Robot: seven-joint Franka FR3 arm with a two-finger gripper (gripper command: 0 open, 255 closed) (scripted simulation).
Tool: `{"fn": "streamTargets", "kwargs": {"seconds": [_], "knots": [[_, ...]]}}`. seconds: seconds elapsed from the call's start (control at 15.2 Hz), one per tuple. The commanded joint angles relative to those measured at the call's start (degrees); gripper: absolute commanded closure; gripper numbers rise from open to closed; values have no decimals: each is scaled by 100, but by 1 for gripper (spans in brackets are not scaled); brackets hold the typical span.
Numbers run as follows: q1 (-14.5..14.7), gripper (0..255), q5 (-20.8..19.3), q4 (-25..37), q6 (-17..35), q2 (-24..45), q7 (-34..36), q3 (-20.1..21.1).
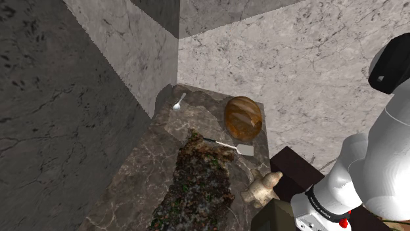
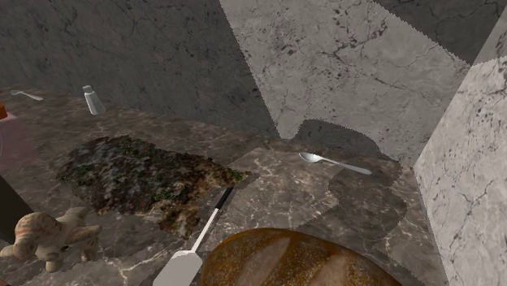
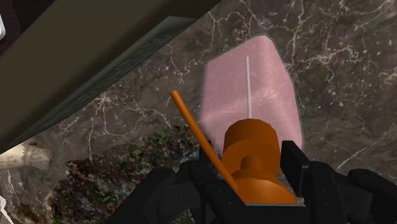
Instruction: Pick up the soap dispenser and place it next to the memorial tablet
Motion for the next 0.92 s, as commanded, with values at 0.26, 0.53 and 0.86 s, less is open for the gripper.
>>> {"fn": "streamTargets", "kwargs": {"seconds": [0.26,0.53,0.86], "knots": [[34,255,-82,-131,168,78,64,-39],[34,255,-82,-131,168,78,64,-39],[34,0,-82,-131,168,78,64,-39]]}}
